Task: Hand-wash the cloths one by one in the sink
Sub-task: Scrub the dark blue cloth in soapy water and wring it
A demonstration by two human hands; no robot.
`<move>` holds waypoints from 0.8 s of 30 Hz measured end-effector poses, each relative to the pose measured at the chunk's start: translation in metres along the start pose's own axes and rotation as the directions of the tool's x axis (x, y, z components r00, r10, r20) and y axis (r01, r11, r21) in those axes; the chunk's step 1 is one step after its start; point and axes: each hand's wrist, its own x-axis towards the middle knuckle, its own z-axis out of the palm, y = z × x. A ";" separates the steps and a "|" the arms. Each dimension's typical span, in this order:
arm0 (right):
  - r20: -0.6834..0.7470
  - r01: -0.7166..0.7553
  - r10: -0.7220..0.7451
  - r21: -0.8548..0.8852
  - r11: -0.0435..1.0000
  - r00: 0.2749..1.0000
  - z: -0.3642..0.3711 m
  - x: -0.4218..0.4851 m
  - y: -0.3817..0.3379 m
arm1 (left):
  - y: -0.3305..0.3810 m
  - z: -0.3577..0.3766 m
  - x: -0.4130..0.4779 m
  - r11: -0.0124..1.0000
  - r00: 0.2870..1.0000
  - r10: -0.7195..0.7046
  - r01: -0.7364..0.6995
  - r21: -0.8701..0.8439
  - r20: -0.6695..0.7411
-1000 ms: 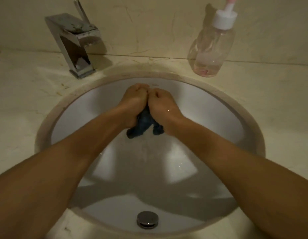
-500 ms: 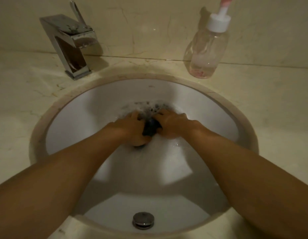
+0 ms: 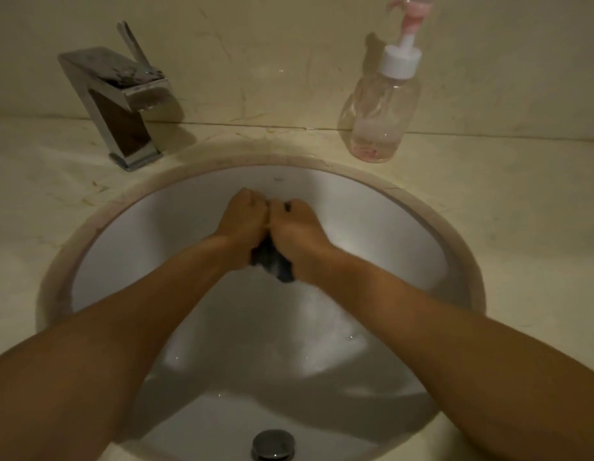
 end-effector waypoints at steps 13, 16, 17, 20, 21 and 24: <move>-0.064 0.028 -0.028 -0.007 1.000 0.998 0.011 -0.006 -0.002 | 0.014 0.005 -0.014 0.983 0.997 -0.078 0.075 -0.167 -0.008; -0.106 0.057 -0.059 -0.018 0.998 0.993 -0.012 0.004 -0.014 | 0.020 0.015 -0.028 0.987 1.000 0.005 -0.009 -0.161 -0.022; -0.092 0.006 -0.002 0.047 0.999 0.996 -0.022 0.009 -0.016 | 0.024 0.022 -0.037 0.987 0.999 0.053 -0.052 -0.154 0.006; -0.004 -0.150 0.155 0.230 0.961 0.988 -0.028 0.012 -0.009 | 0.024 0.028 -0.037 0.989 0.996 0.087 -0.083 -0.126 0.028; 0.034 -0.167 0.163 0.237 0.957 0.986 -0.018 0.013 -0.004 | 0.022 0.022 -0.029 0.989 0.997 0.075 -0.073 -0.128 0.011; 0.128 -0.102 0.090 0.091 0.991 0.988 0.004 0.026 0.004 | 0.010 0.002 -0.003 0.999 0.999 0.036 -0.037 0.021 0.039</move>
